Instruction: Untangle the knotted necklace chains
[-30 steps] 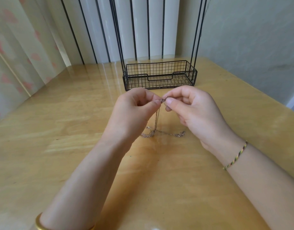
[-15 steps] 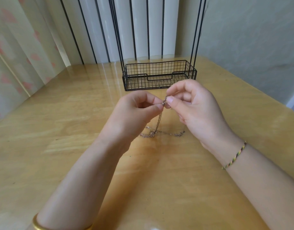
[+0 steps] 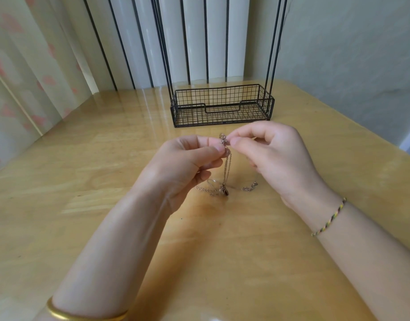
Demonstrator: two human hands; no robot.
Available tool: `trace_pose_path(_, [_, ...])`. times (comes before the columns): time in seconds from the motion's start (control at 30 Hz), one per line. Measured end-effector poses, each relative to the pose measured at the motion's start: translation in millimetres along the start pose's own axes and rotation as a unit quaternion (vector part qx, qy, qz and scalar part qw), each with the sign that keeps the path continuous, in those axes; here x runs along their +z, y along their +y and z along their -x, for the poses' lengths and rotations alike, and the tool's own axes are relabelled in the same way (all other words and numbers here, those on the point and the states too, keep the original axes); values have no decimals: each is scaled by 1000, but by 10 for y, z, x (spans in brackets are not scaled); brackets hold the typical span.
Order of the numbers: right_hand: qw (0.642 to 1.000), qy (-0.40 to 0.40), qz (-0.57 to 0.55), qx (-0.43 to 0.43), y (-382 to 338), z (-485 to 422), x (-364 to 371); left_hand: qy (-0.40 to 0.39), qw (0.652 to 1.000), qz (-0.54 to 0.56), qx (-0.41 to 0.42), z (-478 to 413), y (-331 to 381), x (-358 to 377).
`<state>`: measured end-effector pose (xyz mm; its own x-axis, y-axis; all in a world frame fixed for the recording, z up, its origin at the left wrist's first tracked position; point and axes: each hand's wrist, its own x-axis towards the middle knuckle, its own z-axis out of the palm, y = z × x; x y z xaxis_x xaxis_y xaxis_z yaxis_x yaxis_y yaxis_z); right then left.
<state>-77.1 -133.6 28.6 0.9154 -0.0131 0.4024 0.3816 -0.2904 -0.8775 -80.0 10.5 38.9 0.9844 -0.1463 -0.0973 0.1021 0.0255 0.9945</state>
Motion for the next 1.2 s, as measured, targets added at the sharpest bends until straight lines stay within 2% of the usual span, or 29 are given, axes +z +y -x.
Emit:
trace_pose_path(0.23, [1000, 5, 6, -20, 11, 16, 8, 23, 998, -52, 34, -3, -7, -3])
trace_pose_path(0.43, [1000, -5, -6, 4, 29, -4, 26, 52, 995, -54, 61, -21, -15, -10])
trace_pose_path(0.67, [991, -20, -99, 87, -4, 0, 40, 56, 993, -71, 81, -24, -22, 22])
trace_pose_path(0.87, [984, -18, -151, 96, 6, 20, 62, 33, 997, -56, 46, -23, -11, 46])
trace_pose_path(0.93, [984, -31, -146, 95, 15, 26, 79, 37, 994, -86, 56, -23, -21, 50])
trace_pose_path(1.07, [992, -61, -80, 79, 35, 38, 98, 69, 970, -197, 128, -35, -59, 62])
trace_pose_path(1.13, [995, -74, -38, 62, 41, 42, 94, 83, 964, -203, 148, -37, -63, 60])
trace_pose_path(1.2, [995, -88, -11, 48, 47, 39, 88, 95, 972, -166, 137, -46, -61, 49])
